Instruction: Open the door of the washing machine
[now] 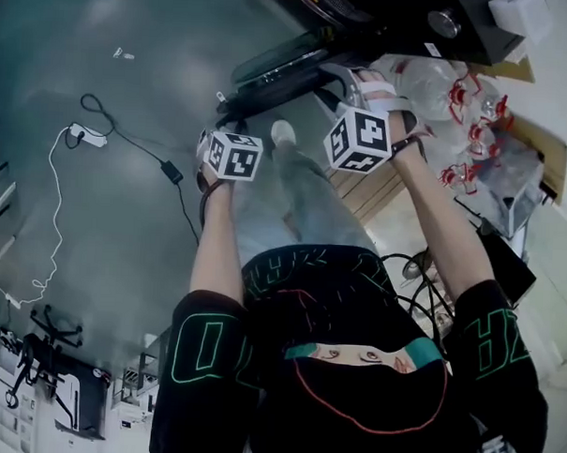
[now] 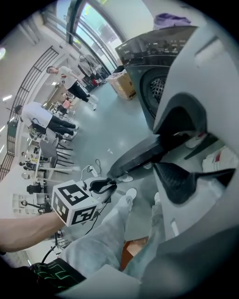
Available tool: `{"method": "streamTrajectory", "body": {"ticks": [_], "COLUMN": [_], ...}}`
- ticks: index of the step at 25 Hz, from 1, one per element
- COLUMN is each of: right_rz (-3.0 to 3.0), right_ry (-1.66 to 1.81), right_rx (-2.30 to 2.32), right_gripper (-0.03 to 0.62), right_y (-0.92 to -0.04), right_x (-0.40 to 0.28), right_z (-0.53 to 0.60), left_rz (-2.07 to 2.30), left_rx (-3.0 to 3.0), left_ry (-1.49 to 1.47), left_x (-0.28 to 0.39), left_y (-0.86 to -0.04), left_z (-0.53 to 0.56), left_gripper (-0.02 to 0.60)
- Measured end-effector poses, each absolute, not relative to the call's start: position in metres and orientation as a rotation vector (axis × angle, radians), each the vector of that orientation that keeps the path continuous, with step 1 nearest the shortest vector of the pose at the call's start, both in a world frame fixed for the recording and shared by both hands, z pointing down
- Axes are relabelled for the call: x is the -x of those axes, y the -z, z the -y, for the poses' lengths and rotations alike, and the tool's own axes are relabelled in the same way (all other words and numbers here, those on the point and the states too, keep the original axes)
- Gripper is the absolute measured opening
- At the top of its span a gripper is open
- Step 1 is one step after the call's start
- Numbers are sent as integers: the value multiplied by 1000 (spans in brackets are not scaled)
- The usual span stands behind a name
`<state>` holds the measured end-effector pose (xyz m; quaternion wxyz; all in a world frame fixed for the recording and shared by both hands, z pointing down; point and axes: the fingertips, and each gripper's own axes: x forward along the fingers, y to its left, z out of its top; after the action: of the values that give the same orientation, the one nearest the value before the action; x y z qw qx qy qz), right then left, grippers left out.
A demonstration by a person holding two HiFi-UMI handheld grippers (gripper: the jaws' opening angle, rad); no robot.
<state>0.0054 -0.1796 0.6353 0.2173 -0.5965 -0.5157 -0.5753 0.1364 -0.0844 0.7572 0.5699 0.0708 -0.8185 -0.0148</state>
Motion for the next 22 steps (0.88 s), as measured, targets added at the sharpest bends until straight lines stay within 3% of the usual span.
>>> {"method": "streamTrajectory", "body": {"ticks": [17,19,22], "right_rz": [1391,1427,1522], "right_ry": [1711,1673,1534], "right_rx": [1737,1728,1729], "right_gripper": [192,256,256], "right_y": [-634,-624,-601], "right_x": [-26,-29,-36], "right_z": [216,213,213], "left_rz": [2029,2071,2144], "left_rx": [47,107,220], "left_ry": [386,406,441], "left_x": [-172,-177,-183], "left_y": [-712,-691,-653], "left_z": [129,116,100], "left_gripper": [130,130,130]}}
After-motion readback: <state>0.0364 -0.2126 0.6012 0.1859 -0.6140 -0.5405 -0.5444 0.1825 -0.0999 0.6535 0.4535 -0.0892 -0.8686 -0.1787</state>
